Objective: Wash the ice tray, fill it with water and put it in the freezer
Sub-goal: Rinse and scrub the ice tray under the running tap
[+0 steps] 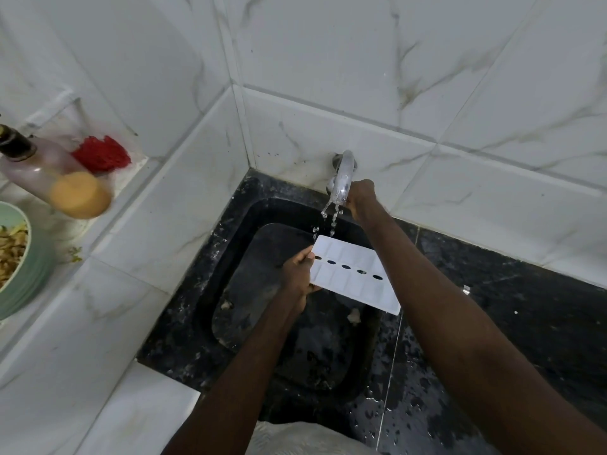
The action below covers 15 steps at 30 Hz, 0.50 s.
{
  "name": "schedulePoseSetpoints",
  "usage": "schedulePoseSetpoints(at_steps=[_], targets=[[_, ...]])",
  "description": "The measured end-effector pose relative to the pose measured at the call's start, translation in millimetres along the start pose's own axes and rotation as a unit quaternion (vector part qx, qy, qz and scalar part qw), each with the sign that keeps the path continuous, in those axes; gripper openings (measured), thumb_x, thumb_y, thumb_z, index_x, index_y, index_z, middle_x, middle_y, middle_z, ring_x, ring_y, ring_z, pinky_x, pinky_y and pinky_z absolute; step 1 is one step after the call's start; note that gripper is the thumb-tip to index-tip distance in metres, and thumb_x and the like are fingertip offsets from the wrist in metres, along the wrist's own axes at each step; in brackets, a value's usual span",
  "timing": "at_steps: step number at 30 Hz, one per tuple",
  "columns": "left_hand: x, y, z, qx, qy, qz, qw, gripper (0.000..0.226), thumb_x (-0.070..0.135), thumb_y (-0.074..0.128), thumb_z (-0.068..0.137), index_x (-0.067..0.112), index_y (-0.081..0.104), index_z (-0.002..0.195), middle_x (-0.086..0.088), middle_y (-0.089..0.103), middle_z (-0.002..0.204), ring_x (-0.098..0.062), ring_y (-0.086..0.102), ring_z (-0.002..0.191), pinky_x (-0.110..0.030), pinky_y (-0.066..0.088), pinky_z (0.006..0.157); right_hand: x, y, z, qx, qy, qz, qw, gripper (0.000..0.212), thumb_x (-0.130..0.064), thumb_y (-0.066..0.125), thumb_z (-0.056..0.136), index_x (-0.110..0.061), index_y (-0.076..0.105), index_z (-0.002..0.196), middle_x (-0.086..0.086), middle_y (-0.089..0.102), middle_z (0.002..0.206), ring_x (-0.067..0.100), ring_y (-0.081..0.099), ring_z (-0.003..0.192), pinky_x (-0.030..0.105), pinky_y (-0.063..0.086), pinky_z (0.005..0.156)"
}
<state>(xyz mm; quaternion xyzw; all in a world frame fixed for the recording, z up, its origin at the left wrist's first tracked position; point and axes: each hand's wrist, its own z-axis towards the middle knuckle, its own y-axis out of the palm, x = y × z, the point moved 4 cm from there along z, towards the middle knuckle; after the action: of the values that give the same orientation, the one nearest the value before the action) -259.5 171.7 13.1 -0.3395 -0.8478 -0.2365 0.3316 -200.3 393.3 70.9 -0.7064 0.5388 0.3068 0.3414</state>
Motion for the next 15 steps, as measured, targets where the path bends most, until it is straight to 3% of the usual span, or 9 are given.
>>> schedulePoseSetpoints(at_steps=[4,6,9,12,14,15], targets=[[2,-3,1,0.003,0.007,-0.003,1.000,0.029,0.016,0.053,0.108,0.017,0.068,0.133,-0.013,0.072,0.125,-0.034,0.069,0.112,-0.035,0.060,0.067,5,1,5,-0.009,0.008,0.012,1.000,0.009,-0.006,0.060,0.100,-0.001,0.059,0.092,0.010,0.064,0.085,0.015,0.060,0.066,0.021,0.046,0.046],[4,-4,0,0.003,0.006,-0.004,1.000,0.029,0.016,0.051,0.108,0.015,0.067,0.133,-0.013,0.071,0.125,-0.029,0.070,0.103,-0.031,0.057,0.059,7,0,7,-0.003,-0.008,-0.013,1.000,0.015,-0.012,0.073,0.094,0.001,0.065,0.092,0.010,0.069,0.082,0.017,0.068,0.068,0.018,0.050,0.045],[3,-6,2,0.008,0.008,-0.002,1.000,0.030,0.015,0.051,0.108,0.013,0.066,0.134,-0.014,0.071,0.124,-0.021,0.068,0.089,-0.023,0.053,0.046,14,-2,14,-0.014,-0.016,-0.035,0.999,0.033,-0.027,0.085,0.082,0.002,0.075,0.096,0.015,0.078,0.085,0.028,0.079,0.083,0.031,0.065,0.067],[3,-6,2,0.012,0.012,-0.004,1.000,0.030,0.014,0.051,0.108,0.013,0.067,0.134,-0.015,0.072,0.123,-0.021,0.069,0.086,-0.022,0.052,0.044,22,-8,17,-0.029,-0.027,-0.023,0.999,0.044,-0.039,0.078,0.080,0.001,0.077,0.098,0.018,0.079,0.093,0.026,0.077,0.084,0.047,0.065,0.087],[3,-7,2,0.014,0.012,-0.003,1.000,0.029,0.013,0.051,0.109,0.013,0.066,0.134,-0.013,0.072,0.119,-0.019,0.069,0.083,-0.021,0.051,0.043,20,-12,-3,-0.013,-0.057,-0.046,0.997,0.034,-0.040,0.069,0.087,-0.007,0.075,0.087,0.013,0.078,0.088,0.024,0.074,0.082,0.041,0.064,0.086],[2,-8,2,0.014,0.012,-0.003,1.000,0.030,0.012,0.050,0.109,0.013,0.066,0.134,-0.012,0.072,0.118,-0.018,0.068,0.082,-0.021,0.051,0.043,21,-16,-13,0.009,-0.086,-0.085,0.993,0.029,-0.036,0.064,0.091,-0.012,0.070,0.077,0.008,0.075,0.081,0.024,0.071,0.079,0.038,0.062,0.078]])
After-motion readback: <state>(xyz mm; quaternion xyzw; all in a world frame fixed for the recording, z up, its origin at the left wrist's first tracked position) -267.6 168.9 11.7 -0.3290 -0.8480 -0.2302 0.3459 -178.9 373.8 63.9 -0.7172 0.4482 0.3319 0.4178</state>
